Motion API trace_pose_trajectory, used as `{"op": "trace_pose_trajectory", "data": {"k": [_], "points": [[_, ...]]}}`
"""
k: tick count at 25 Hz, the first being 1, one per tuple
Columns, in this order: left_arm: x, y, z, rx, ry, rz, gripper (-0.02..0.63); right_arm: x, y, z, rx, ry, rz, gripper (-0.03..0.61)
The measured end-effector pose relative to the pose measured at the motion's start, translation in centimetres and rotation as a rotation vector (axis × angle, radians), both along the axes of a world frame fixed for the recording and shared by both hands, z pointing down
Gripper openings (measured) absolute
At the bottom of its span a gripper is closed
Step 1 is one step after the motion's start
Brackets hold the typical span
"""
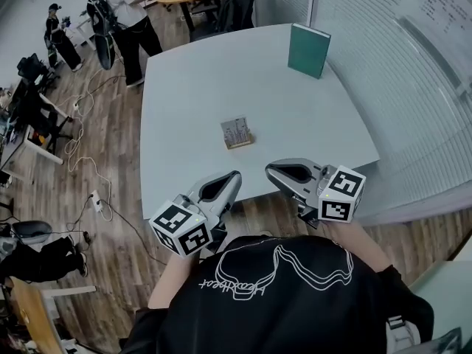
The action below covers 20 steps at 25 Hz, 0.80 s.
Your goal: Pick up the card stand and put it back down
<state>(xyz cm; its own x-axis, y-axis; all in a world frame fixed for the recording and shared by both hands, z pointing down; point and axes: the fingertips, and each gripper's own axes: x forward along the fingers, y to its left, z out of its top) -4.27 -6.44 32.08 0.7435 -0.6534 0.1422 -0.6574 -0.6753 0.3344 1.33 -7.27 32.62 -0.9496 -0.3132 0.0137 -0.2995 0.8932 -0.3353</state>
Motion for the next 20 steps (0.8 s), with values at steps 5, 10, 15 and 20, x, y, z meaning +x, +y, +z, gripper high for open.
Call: {"op": "trace_pose_trajectory", "data": {"k": [5,10,15,20], "points": [[-0.3,2.1,-1.1,0.026,-0.017,0.014,0.014,-0.3,2.6,-0.5,0.015,0.025,0.033,0.008],[0.1,3.7,-1.1,0.041,-0.033,0.032,0.014,-0.5,3.8,-0.6,0.020,0.018,0.048,0.009],[0.0,5.5,-2.0,0.036,-0.027,0.036,0.014,-1.0,5.5,-1.6,0.026,0.036,0.055,0.008],[-0.6,7.7,-2.8,0.054,-0.018,0.037,0.014,-1.9,7.4,-2.4,0.028,0.023,0.051,0.008]]}}
